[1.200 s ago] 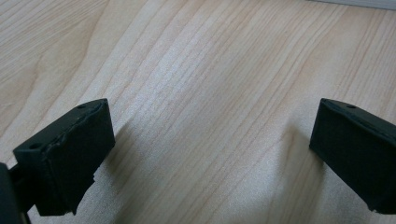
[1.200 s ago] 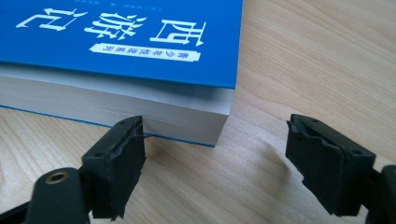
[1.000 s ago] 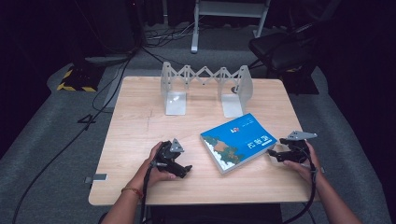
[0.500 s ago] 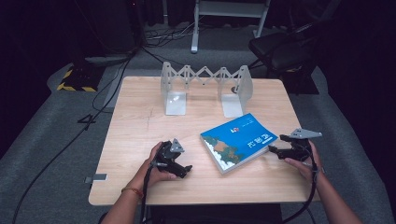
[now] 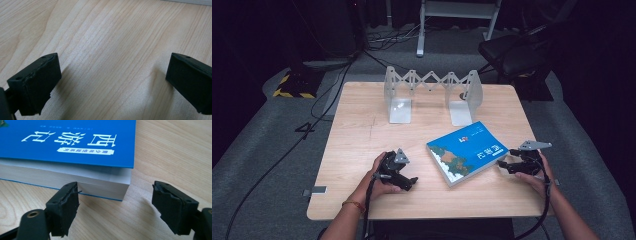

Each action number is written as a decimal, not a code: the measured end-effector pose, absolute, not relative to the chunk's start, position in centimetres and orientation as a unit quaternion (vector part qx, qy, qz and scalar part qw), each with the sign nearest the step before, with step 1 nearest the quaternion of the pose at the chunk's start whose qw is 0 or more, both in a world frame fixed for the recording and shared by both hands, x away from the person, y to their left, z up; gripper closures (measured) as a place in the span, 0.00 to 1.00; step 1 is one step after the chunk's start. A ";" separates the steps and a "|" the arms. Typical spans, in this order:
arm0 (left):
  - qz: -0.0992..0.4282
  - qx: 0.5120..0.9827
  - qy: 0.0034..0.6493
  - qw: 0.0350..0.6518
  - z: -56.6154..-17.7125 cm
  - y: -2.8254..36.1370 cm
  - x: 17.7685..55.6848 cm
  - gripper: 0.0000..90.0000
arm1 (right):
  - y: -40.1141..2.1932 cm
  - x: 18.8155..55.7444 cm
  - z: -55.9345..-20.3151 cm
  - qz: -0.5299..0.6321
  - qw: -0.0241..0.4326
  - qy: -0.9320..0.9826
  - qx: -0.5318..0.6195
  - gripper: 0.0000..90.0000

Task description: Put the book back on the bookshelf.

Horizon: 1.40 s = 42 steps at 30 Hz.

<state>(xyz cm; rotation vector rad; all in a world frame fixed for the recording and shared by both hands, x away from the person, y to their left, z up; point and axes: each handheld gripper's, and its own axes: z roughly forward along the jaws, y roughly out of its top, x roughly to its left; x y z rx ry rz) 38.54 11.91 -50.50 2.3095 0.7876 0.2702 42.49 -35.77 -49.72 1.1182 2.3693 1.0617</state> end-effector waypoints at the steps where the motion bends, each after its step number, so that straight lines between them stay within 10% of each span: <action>1: 0.104 0.886 0.302 0.336 -50.5 11.9 38.5 0.00 | -35.7 42.5 -49.8 0.370 0.153 0.830 0.388 0.24; 42: 0.103 0.889 0.300 0.331 -50.1 10.9 38.2 0.09 | -31.8 40.9 -47.6 0.396 0.238 0.817 0.345 0.34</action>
